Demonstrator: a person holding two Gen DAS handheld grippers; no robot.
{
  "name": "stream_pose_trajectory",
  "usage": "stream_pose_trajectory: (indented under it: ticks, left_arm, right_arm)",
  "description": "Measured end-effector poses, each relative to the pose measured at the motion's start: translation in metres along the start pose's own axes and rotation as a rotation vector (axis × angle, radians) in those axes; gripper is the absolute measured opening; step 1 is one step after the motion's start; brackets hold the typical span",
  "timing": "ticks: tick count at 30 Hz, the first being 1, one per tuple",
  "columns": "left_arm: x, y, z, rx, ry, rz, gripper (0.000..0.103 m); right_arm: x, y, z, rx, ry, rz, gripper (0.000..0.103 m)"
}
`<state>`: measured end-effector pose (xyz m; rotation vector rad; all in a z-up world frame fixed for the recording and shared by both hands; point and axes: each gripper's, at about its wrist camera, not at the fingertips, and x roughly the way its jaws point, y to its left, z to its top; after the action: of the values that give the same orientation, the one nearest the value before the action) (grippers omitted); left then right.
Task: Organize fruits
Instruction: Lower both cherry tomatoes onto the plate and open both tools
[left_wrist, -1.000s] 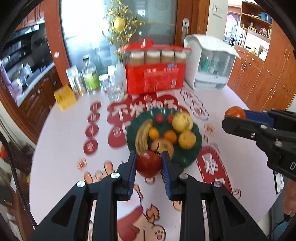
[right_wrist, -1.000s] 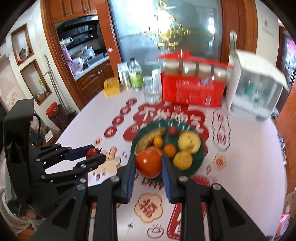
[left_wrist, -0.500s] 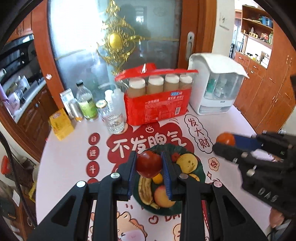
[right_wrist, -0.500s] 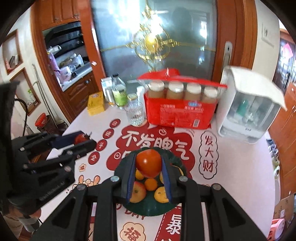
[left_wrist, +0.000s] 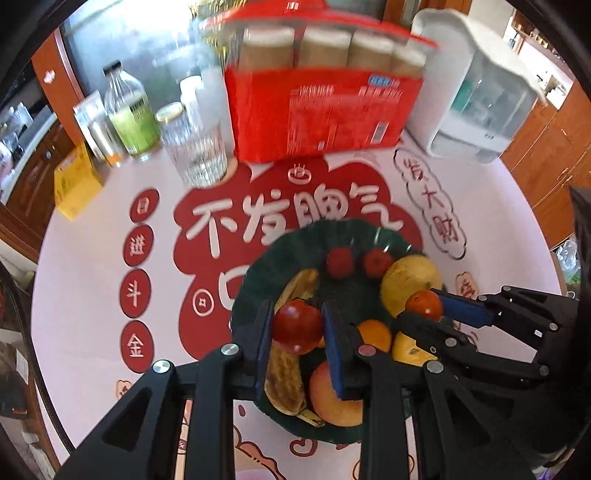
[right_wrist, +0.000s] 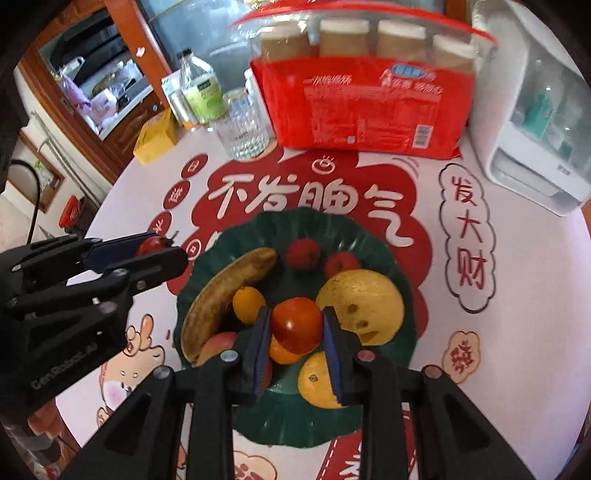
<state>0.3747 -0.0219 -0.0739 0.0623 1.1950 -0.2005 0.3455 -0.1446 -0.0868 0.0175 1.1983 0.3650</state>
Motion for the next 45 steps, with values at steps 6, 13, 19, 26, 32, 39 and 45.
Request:
stream_pose_trajectory:
  ticks: [6, 13, 19, 26, 32, 39, 45]
  left_arm:
    - [0.026, 0.01, -0.001, -0.024, 0.049, -0.026, 0.025]
    - [0.038, 0.01, -0.008, 0.002, 0.07, -0.021, 0.03]
    - [0.036, 0.016, -0.013, -0.003, 0.06, -0.015, 0.05]
    - [0.033, 0.023, -0.02, -0.026, 0.062, -0.014, 0.059]
    - [0.027, 0.025, -0.029, -0.038, 0.056, -0.012, 0.061]
    - [0.016, 0.025, -0.041, -0.04, 0.05, -0.013, 0.062]
    - [0.001, 0.022, -0.051, -0.04, 0.038, -0.014, 0.066]
  right_arm:
    - [0.018, 0.018, 0.004, -0.099, 0.0, -0.013, 0.027]
    - [0.035, 0.028, 0.004, -0.19, 0.0, -0.073, 0.028]
    - [0.037, 0.024, 0.002, -0.205, -0.009, -0.079, 0.029]
    - [0.032, 0.017, 0.0, -0.174, -0.015, -0.037, 0.033]
    - [0.028, 0.016, -0.003, -0.162, -0.016, -0.035, 0.033]
    - [0.02, 0.011, -0.007, -0.117, -0.02, -0.018, 0.033]
    - [0.011, 0.011, -0.012, -0.093, -0.013, -0.004, 0.033]
